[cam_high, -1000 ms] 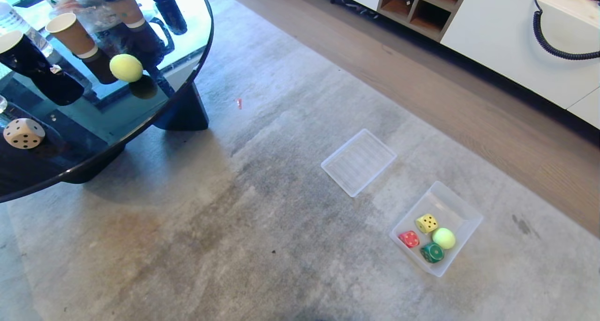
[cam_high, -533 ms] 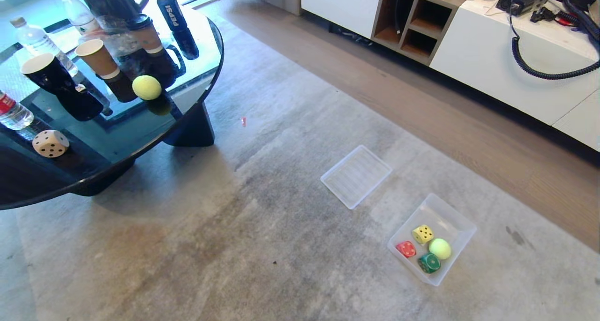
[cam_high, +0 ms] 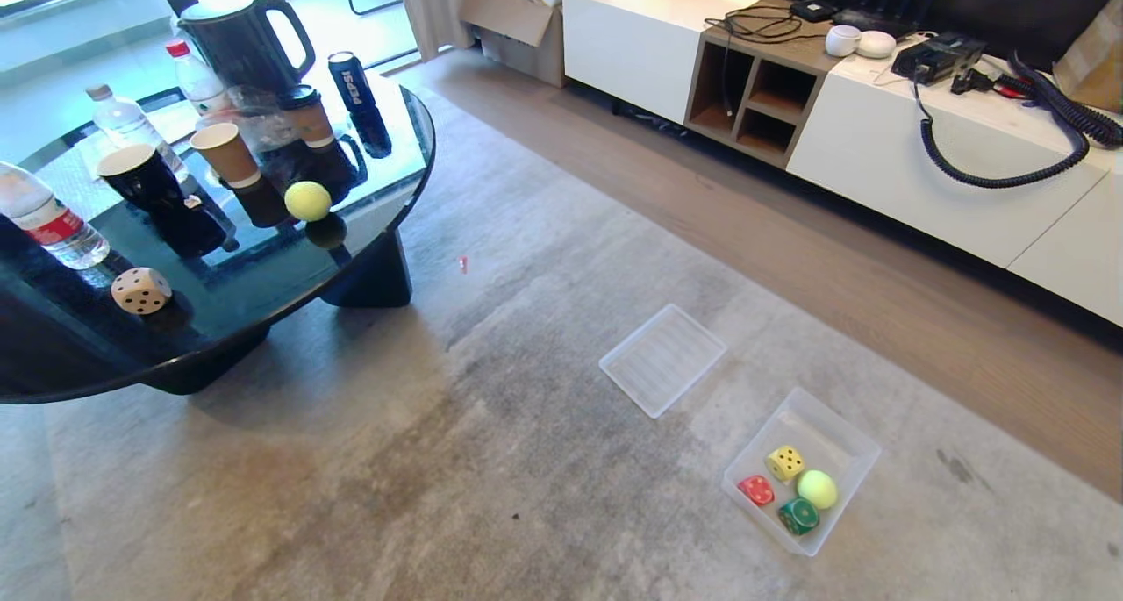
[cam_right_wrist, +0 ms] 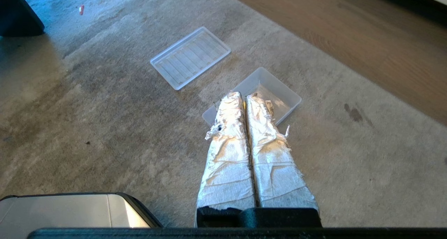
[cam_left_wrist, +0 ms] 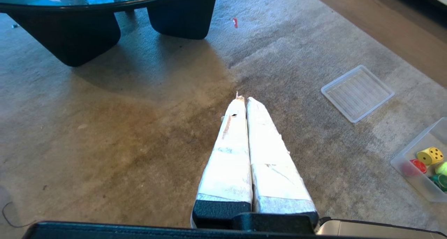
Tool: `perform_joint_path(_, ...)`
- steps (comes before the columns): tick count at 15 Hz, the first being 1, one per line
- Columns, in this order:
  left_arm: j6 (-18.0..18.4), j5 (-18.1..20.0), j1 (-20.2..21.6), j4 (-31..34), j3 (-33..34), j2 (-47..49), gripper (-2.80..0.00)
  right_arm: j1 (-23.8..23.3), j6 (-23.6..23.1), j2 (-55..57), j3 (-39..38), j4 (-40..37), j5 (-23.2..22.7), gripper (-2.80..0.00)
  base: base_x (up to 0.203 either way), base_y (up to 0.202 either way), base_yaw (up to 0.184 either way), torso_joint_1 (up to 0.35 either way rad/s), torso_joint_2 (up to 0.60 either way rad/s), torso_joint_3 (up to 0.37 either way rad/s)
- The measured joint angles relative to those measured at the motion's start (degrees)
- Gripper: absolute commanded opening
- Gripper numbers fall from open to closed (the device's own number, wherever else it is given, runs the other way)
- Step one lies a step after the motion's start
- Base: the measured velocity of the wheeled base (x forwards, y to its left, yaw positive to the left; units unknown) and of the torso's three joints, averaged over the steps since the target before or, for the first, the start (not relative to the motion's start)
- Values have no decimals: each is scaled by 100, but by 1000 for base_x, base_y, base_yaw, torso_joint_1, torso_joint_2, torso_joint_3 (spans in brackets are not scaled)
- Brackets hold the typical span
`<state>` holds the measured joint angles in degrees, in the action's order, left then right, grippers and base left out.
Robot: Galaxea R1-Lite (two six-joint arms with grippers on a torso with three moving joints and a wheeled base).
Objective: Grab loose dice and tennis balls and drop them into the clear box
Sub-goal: Pick up the ball on the table
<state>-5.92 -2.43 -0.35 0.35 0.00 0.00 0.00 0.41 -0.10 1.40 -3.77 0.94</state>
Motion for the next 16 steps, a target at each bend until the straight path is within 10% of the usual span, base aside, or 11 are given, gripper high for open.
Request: perform_joint_path(16, 93, 9, 2, 6, 0, 0, -280, 0, 11, 2, 0, -2, 2, -280, 0, 0, 0, 1, 3, 177)
